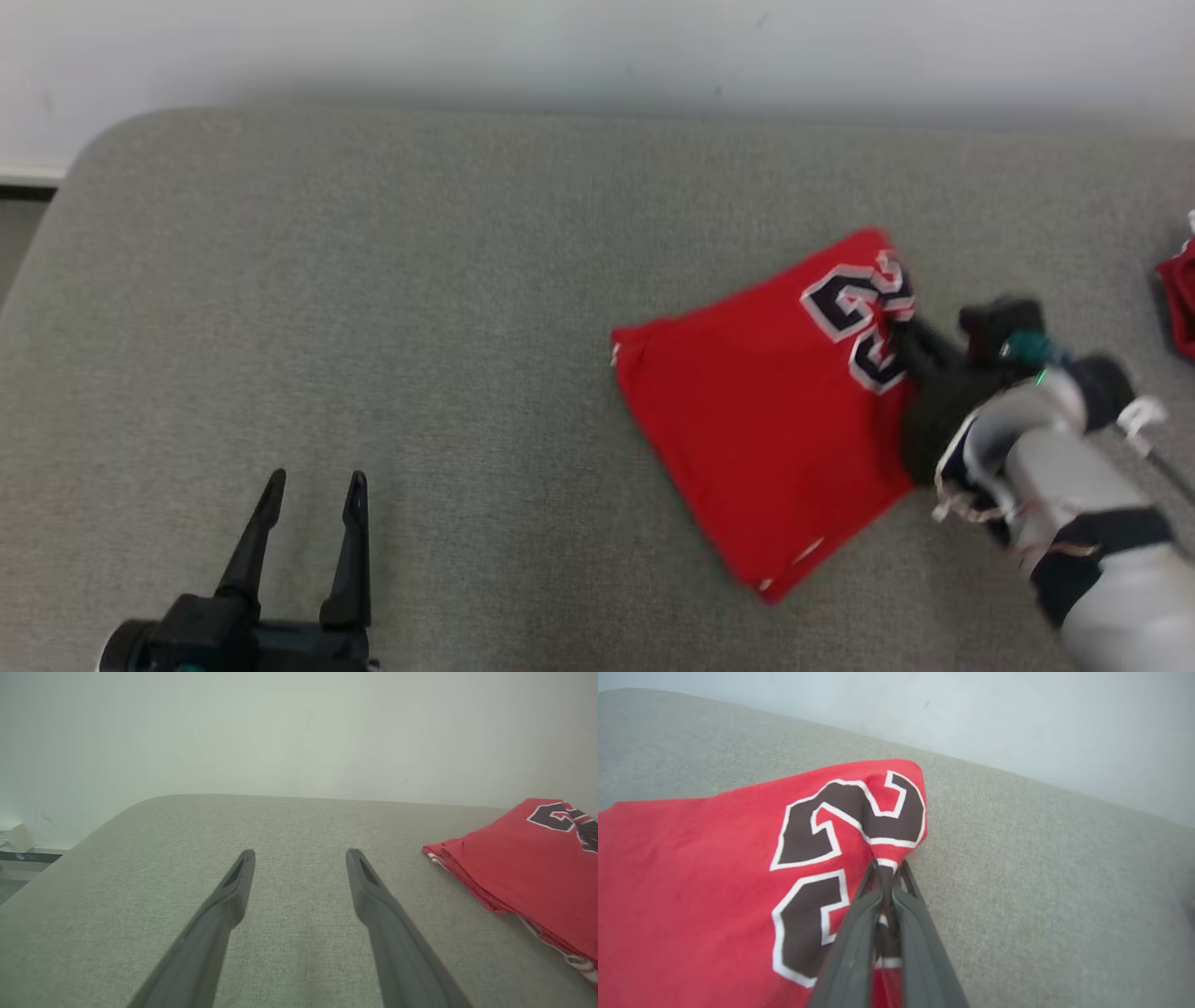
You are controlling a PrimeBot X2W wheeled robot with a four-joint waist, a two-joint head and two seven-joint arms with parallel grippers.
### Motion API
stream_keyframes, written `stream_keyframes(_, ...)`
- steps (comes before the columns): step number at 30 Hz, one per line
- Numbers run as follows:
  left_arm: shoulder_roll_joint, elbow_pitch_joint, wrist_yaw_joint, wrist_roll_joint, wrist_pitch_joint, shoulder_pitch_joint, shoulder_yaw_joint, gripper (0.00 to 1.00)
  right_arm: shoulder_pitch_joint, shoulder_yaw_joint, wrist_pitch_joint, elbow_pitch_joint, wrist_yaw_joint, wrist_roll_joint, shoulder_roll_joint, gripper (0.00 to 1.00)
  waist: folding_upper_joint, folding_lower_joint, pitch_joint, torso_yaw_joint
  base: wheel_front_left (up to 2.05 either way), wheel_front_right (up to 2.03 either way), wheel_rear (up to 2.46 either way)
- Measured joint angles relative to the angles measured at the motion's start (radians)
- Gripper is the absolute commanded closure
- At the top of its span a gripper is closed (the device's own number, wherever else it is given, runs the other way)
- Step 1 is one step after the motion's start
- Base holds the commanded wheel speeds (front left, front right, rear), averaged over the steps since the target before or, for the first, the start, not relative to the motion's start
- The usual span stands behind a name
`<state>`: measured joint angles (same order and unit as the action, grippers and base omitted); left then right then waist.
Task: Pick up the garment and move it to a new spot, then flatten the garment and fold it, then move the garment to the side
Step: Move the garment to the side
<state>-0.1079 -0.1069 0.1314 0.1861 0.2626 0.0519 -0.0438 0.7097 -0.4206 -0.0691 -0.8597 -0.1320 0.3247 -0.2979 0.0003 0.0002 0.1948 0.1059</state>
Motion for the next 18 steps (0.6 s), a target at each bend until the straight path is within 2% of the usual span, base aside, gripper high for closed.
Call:
stream_keyframes(9, -0.037, 0.031, 0.0, 0.001, 0.0, 0.078, -0.005, 0.0, 0.178, -0.041, 0.064, 0.112, 0.0, 0.02, -0.201, 1.0, 0.0001, 0.0, 0.145, -0.052, 0.0, 0.0, 0.0)
stream_keyframes(10, -0.037, 0.031, 0.0, 0.001, 0.0, 0.078, -0.005, 0.0, 0.178, -0.041, 0.064, 0.112, 0.0, 0.02, -0.201, 1.0, 0.0001, 0.0, 0.145, -0.052, 0.0, 0.0, 0.0)
stream_keyframes(18, -0.092, 0.067, 0.0, -0.003, 0.0, 0.1, 0.008, 0.0, 0.258, -0.039, 0.133, 0.225, 0.0, 0.038, -0.355, 1.0, -0.0001, -0.0001, 0.243, -0.145, 0.0, 0.0, 0.0)
